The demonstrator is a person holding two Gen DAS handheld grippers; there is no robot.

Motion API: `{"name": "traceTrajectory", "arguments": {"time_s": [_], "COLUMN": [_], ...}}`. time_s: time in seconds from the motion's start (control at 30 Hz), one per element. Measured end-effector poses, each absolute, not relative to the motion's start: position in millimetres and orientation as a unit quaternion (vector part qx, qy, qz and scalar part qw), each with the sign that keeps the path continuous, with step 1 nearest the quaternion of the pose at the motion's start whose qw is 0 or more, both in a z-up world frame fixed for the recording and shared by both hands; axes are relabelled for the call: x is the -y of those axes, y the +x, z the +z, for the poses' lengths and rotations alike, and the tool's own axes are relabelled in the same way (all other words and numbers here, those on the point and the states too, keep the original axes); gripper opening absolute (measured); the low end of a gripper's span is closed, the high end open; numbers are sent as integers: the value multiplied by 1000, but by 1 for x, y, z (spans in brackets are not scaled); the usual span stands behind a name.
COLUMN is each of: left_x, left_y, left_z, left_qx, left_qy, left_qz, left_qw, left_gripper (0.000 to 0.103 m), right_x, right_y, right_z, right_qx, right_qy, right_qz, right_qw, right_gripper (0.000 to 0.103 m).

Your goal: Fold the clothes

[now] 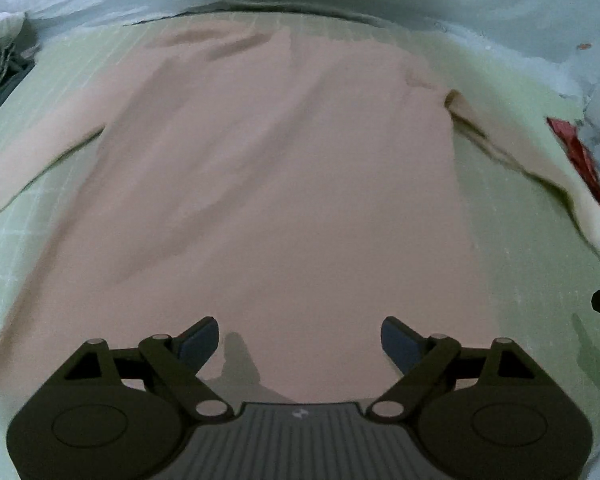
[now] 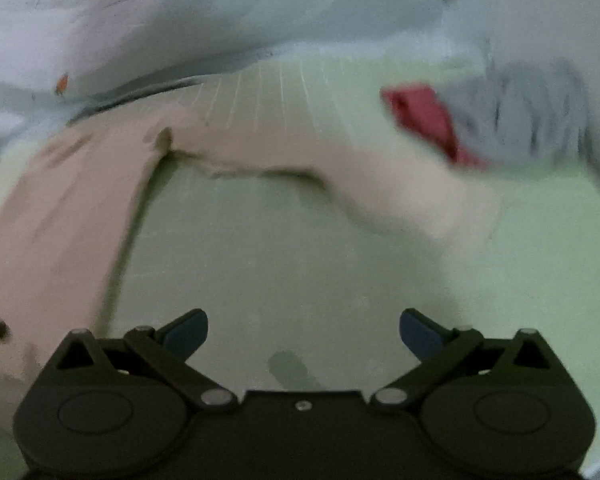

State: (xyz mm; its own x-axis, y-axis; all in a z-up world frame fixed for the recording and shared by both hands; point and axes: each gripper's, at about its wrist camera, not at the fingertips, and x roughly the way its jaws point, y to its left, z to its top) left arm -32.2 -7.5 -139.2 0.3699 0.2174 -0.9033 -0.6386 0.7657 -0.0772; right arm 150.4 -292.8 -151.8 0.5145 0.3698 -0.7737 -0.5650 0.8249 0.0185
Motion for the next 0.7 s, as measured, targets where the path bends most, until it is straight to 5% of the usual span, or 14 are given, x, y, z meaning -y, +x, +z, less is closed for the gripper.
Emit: {"name": "traceTrajectory", "arguments": {"time_s": [0.33, 0.53, 0.63, 0.7], "left_x": [3, 12, 11, 11], "left_y": [17, 32, 29, 27], "left_z": [-157, -167, -167, -167], "left_qx": [-497, -516, -519, -521], "left_qy": [-211, -182, -181, -183], "left_qz": [278, 277, 279, 280], "left_qw": [794, 790, 787, 785], "left_gripper": [88, 93, 94, 94], "right_x": [308, 318, 322, 326], "right_y": [228, 244, 238, 232], "right_z": [-174, -188, -188, -182], "right_qx": [-348, -376, -373, -371], "right_qy": [-90, -124, -127, -111], "right_qz": [232, 250, 258, 256], "right_qw": [904, 884, 882, 886], "right_gripper": [101, 60, 13, 3]}}
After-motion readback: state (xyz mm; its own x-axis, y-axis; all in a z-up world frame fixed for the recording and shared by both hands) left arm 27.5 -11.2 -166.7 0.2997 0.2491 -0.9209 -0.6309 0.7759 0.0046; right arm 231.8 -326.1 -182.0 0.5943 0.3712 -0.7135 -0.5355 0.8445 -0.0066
